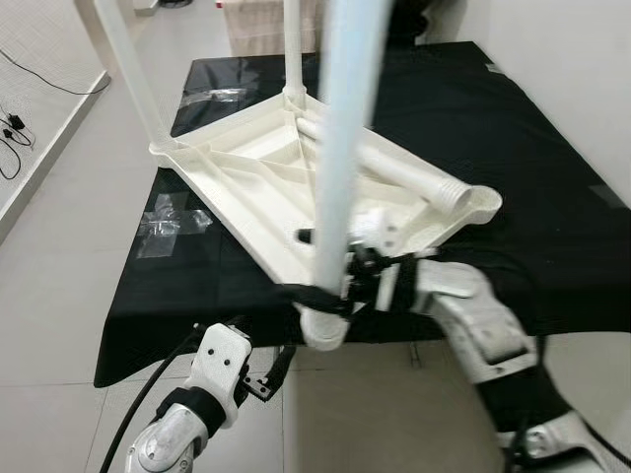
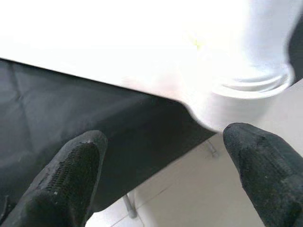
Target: Building children table
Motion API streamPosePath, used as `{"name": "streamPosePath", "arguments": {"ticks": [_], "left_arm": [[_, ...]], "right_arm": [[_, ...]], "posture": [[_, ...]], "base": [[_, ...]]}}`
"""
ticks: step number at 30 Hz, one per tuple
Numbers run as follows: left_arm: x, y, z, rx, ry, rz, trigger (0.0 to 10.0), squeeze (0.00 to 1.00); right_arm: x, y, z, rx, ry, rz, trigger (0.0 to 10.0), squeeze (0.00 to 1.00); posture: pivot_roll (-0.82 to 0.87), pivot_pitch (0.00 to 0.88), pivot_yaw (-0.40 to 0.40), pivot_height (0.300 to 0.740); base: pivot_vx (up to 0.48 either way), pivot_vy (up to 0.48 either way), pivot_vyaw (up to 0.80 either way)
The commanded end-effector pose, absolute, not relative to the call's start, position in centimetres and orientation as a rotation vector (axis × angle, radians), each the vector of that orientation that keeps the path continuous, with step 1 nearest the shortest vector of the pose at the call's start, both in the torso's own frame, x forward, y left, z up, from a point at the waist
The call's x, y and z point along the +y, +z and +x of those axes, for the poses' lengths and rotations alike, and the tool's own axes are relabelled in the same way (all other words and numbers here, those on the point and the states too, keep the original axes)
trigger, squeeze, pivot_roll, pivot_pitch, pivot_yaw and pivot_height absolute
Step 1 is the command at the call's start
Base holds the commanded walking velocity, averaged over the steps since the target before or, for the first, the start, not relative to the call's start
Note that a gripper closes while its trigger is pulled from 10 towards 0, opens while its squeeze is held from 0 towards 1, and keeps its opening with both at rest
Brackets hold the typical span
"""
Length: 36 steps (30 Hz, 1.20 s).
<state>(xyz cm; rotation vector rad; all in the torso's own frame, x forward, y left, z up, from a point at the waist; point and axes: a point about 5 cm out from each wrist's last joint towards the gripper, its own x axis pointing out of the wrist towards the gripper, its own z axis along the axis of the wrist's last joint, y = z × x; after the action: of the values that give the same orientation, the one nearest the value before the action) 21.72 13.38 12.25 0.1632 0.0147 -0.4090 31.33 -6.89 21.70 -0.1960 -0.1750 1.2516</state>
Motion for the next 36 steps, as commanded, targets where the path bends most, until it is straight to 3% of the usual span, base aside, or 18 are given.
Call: {"name": "streamPosePath", "arguments": {"ticks": [1,3,8,14,21,23,27,32,36], "left_arm": [[13.5,12.0,21.5,0.025,-0.411,0.183,10.0,0.0],[13.4,12.0,21.5,0.025,-0.411,0.185,10.0,0.0],[13.3,12.0,21.4,0.024,-0.41,0.188,10.0,0.0],[13.1,12.0,21.3,0.024,-0.413,0.189,10.0,0.0],[13.1,12.0,21.2,0.026,-0.415,0.192,10.0,0.0],[13.1,12.0,21.1,0.028,-0.417,0.198,10.0,0.0],[13.1,11.9,21.1,0.03,-0.419,0.199,10.0,0.0],[13.0,11.8,21.1,0.031,-0.42,0.198,10.0,0.0],[12.9,11.8,21.0,0.031,-0.418,0.197,10.0,0.0]], "right_arm": [[-5.6,21.9,31.4,-0.203,1.239,-0.202,10.0,0.0],[-2.8,22.7,31.7,-0.25,1.217,-0.168,10.0,0.0],[-0.4,23.6,32.5,-0.292,1.131,-0.147,10.0,0.0],[0.3,24.3,33.9,-0.315,0.996,-0.17,10.0,0.0],[0.1,24.3,34.1,-0.316,0.985,-0.182,10.0,0.0],[-2.5,23.7,33.3,-0.29,1.239,-0.293,10.0,0.0],[-5.3,23.7,33.2,-0.227,1.384,-0.411,10.0,0.0],[-7.2,24.0,33.8,-0.173,1.432,-0.492,10.0,0.0],[-8.9,24.2,35.1,-0.088,1.422,-0.669,10.0,0.0]], "posture": [[0.03,0.207,-0.003,0.74],[0.04,0.209,-0.006,0.74],[0.04,0.212,-0.011,0.74],[0.05,0.213,-0.013,0.74],[0.05,0.213,-0.01,0.74],[0.05,0.211,-0.011,0.74],[0.05,0.205,-0.016,0.74],[0.05,0.201,-0.022,0.74],[0.05,0.199,-0.029,0.74]], "base": [[0.0,0.0,0.0],[0.0,0.0,0.0],[0.0,0.0,0.0],[0.0,0.0,0.0],[0.0,0.0,0.0],[0.0,0.0,0.0],[0.0,0.0,0.0],[0.0,0.0,0.0],[0.0,0.0,0.0]]}}
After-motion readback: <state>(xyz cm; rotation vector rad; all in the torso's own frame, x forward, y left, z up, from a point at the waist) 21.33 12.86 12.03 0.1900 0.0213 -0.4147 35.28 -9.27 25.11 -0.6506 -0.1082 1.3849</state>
